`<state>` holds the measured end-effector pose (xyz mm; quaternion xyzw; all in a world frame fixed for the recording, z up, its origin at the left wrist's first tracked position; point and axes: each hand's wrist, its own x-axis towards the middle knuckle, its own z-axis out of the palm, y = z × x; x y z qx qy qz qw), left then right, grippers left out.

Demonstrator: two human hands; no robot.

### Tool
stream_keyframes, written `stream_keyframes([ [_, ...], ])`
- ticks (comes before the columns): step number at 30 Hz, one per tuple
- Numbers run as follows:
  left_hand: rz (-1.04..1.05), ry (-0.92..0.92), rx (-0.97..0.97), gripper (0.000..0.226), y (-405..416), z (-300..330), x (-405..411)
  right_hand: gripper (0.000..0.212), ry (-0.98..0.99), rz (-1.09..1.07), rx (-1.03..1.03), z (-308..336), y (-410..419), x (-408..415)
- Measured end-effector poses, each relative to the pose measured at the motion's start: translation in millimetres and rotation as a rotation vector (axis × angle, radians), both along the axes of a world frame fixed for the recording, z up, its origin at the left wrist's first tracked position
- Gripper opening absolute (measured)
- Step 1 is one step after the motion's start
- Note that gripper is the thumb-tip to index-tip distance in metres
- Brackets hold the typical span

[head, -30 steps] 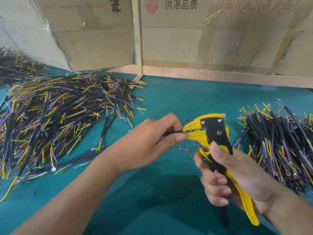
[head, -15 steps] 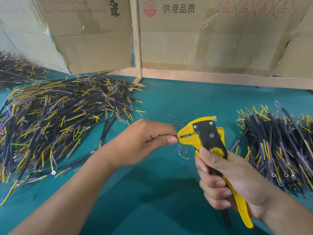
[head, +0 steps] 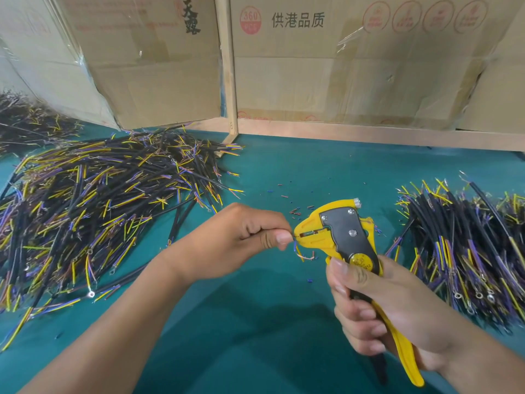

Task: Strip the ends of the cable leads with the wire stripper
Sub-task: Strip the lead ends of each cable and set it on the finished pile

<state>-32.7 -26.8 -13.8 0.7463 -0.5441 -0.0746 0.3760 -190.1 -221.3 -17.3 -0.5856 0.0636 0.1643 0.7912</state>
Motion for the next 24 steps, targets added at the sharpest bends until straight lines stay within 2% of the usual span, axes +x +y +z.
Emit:
stream_keyframes([
  [5, 0.004, 0.005, -0.026, 0.02, 2.5, 0.5, 1.5, 0.043, 0.005, 0.001, 0.017, 0.5, 0.6, -0.7],
  [13, 0.04, -0.048, 0.002, 0.03, 2.5, -1.1, 2.0, 0.047, -0.002, 0.009, 0.006, -0.3, -1.0, -0.4],
  [24, 0.044, -0.113, -0.015, 0.023, 3.2, 1.4, 1.4, 0.06, -0.025, 0.001, -0.017, -1.0, -1.7, -1.6],
])
